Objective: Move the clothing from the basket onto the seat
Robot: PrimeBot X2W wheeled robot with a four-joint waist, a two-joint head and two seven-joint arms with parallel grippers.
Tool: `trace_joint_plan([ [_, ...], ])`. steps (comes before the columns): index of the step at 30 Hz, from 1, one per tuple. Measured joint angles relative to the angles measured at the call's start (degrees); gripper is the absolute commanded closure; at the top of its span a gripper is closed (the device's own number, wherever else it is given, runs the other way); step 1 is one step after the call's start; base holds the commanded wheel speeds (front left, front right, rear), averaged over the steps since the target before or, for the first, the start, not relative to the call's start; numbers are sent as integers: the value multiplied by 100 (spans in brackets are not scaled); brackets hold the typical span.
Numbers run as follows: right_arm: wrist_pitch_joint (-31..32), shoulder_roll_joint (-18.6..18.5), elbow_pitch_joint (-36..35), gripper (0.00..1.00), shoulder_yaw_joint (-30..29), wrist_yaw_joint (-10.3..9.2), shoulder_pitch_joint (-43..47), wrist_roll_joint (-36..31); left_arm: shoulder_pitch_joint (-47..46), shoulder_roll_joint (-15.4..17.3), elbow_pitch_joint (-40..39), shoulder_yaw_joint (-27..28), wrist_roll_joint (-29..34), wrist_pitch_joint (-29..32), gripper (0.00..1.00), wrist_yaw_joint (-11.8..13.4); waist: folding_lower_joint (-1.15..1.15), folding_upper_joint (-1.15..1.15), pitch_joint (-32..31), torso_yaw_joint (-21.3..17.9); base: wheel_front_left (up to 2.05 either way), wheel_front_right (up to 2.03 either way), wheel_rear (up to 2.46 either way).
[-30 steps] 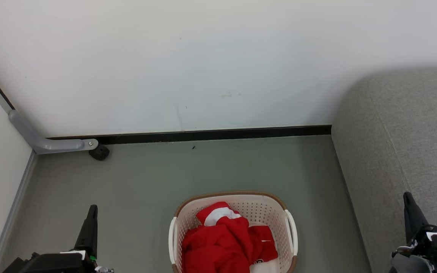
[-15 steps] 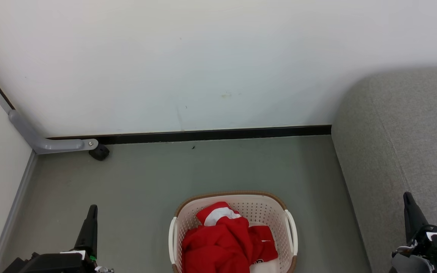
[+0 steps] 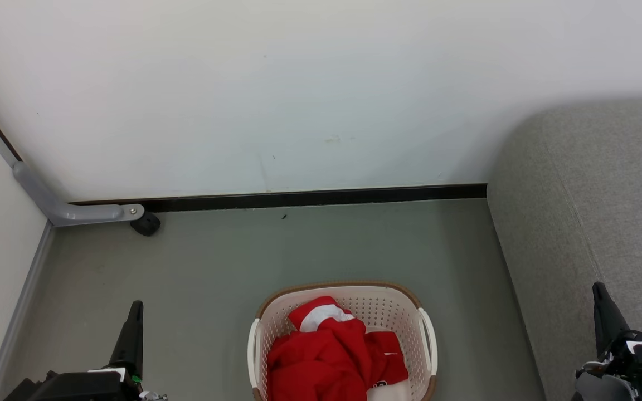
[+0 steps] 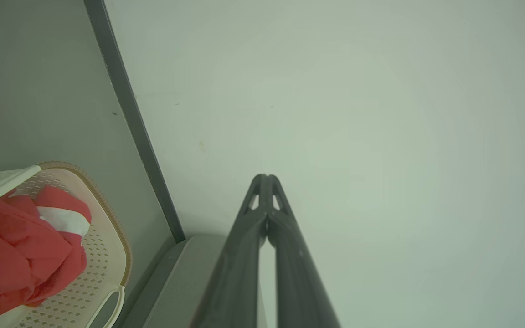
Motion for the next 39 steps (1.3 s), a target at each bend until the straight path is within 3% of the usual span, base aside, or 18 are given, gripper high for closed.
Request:
trace_joint_plan([
  [9, -8, 76, 222, 100, 22, -11, 161, 1, 166, -49, 210, -24, -1, -1, 100, 2, 0, 0, 0, 0, 0, 0, 0],
  [10, -8, 104, 290, 0, 27, -11, 221, 1, 220, -68, 279, -29, -1, -1, 0, 2, 0, 0, 0, 0, 0, 0, 0],
  [25, -271, 131, 301, 0, 276, -12, 315, -31, 308, -89, 321, -221, -1, -233, 0, 2, 0, 0, -59, -11, 0, 0, 0],
  [39, -568, 124, 207, 0, 455, -12, 325, -580, 324, -87, 302, -402, 54, -514, 0, 2, 0, 0, -124, -25, 0, 0, 0],
])
